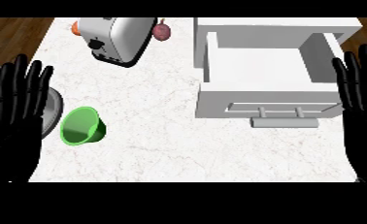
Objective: Pick up the cup, place it into the drawer and close the drawer
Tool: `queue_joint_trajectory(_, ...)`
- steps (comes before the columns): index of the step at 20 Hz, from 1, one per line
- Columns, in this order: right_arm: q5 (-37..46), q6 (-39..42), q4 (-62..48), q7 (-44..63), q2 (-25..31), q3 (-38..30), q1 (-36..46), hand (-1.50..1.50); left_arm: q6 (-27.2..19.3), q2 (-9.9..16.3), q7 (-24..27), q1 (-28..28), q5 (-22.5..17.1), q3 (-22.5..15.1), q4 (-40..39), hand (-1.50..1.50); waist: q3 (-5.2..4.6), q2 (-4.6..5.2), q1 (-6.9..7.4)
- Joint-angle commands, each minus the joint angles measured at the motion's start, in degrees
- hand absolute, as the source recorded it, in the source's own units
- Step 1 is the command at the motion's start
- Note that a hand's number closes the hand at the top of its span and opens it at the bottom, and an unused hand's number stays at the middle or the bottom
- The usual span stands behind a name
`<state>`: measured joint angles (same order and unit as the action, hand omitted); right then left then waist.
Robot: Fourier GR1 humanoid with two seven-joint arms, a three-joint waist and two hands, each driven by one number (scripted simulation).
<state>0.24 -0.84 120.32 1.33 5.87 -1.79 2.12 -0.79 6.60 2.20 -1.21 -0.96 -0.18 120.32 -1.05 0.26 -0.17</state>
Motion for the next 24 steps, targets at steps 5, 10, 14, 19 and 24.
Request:
queue_joint_trajectory(5, -2.2, 0.7, 1.3, 0.6, 0.0, -2.0, 0.0, -1.5, -1.9, -3.1, 0.6, -7.5, 3.8, -2.1, 3.3, -1.5, 1.05, -0.33, 0.26)
queue_joint_trajectory(10, 2.4, 3.2, -3.0, 2.5, 2.2, 1.8, -0.6, -1.5, -5.5, -6.2, -3.4, -6.1, -7.1, 2.3, -1.3, -1.5, 1.01, -0.21, 0.35)
queue_joint_trajectory(14, 3.2, 4.7, -4.8, -1.4, 1.6, 2.8, -2.1, -1.5, -8.2, -6.6, -2.3, -6.7, -5.7, -1.5, -4.6, -1.5, 1.05, -0.21, 0.17)
queue_joint_trajectory(19, -2.0, 7.3, -4.6, 1.9, 4.9, -3.9, 1.9, -1.5, -3.7, -5.8, 1.2, -11.5, -10.4, 4.8, -5.4, -1.5, 1.04, -0.28, 0.35)
queue_joint_trajectory(24, 0.1, 4.8, -4.3, 2.3, 2.0, -1.5, 3.2, -1.5, -3.0, -4.9, 9.6, -10.5, -9.0, 8.9, -18.3, -1.5, 1.01, -0.22, 0.19)
